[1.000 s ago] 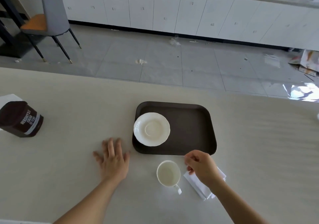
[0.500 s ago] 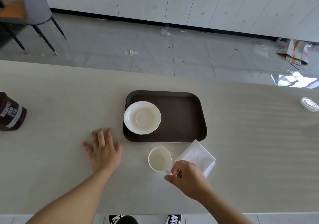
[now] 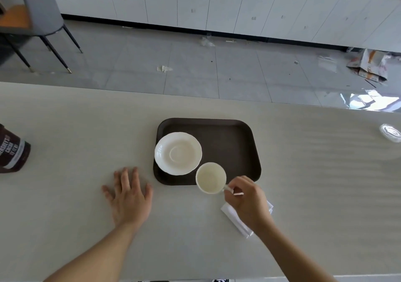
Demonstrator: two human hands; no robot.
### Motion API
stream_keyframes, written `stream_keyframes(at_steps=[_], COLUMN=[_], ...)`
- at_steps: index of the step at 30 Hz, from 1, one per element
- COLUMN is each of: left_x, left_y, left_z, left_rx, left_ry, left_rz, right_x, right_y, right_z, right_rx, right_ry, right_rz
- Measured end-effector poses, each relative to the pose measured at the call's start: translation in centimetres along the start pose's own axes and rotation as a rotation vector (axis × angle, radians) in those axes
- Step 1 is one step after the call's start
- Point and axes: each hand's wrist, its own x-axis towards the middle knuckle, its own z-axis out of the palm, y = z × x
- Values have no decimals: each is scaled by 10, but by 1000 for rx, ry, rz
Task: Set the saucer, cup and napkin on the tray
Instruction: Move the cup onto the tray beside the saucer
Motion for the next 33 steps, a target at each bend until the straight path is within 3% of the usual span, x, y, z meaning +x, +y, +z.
stream_keyframes(at_steps=[12, 25, 33], left_x=[1, 1, 0], left_y=[1, 3, 3], left_z=[-1, -3, -4], left_rx=[15, 9, 13], left_ry=[-30, -10, -29], left_rz=[-31, -31, -39], right_x=[68, 74, 63], right_y=[17, 29, 35], right_z=[2, 17, 6], right_rx=[-37, 431, 527], right_ry=[-6, 20, 28], right_rz=[117, 453, 481])
